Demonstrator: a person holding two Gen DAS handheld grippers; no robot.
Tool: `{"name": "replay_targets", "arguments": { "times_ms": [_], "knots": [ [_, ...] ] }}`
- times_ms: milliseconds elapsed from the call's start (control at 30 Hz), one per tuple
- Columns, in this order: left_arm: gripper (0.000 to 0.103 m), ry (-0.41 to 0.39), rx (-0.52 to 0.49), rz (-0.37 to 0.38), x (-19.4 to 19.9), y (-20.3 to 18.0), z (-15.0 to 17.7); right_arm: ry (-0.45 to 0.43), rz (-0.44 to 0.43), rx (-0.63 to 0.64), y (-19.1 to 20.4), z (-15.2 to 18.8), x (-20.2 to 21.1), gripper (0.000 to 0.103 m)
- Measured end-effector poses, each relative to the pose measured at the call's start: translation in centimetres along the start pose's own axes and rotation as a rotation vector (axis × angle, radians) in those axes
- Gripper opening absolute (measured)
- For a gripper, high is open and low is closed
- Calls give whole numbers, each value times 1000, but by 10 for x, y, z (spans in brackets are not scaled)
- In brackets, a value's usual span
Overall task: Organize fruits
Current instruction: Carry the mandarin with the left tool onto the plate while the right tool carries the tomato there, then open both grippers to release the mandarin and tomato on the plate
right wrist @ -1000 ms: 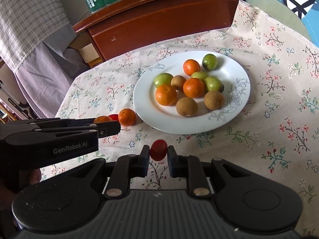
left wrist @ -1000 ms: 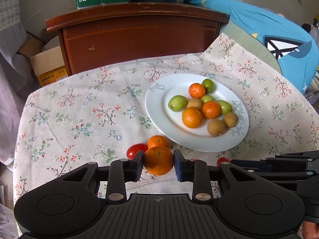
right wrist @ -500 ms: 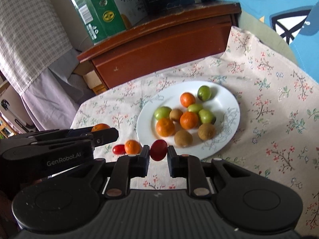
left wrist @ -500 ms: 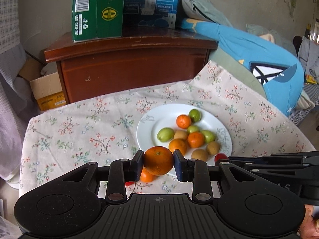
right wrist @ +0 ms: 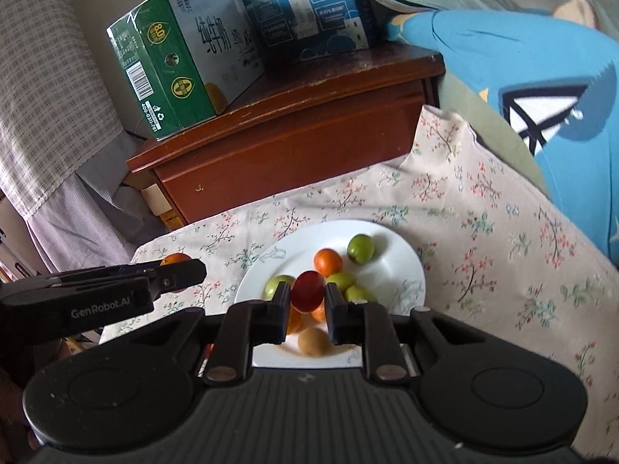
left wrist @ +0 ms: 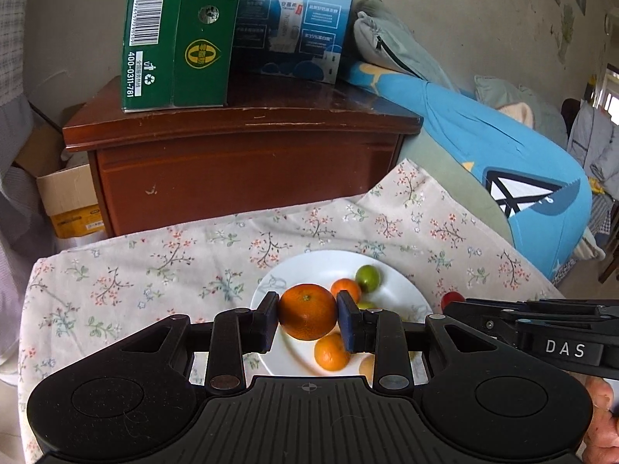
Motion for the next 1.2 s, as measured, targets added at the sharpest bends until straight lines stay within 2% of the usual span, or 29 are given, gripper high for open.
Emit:
{"name": "replay_targets", "arguments": {
  "times_ms": [400, 800, 1067, 1200],
  "knots": [
    [29, 41, 16, 18, -50, 0, -8, 38, 8, -79, -32, -2, -37, 19],
    [30, 89, 52, 23, -88, 6, -3, 79, 22, -103, -42, 3, -70, 19],
    [32, 95, 63, 49, -94, 0, -2, 88, 24, -130, -46, 7, -81, 23],
    [51, 63, 77, 43, -82, 0, -10, 75, 14, -140, -46, 4, -79, 23]
  ]
}}
Point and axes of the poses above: each gripper's, at about its wrist camera, not at the fingertips, and x roughly against the way its jaws point, y to its left, z to its underside, the point moved 7 cm from there along -x, roughly the way its jaws point, and after that the axes turned 12 degrees about x, right-handed, at the moved point
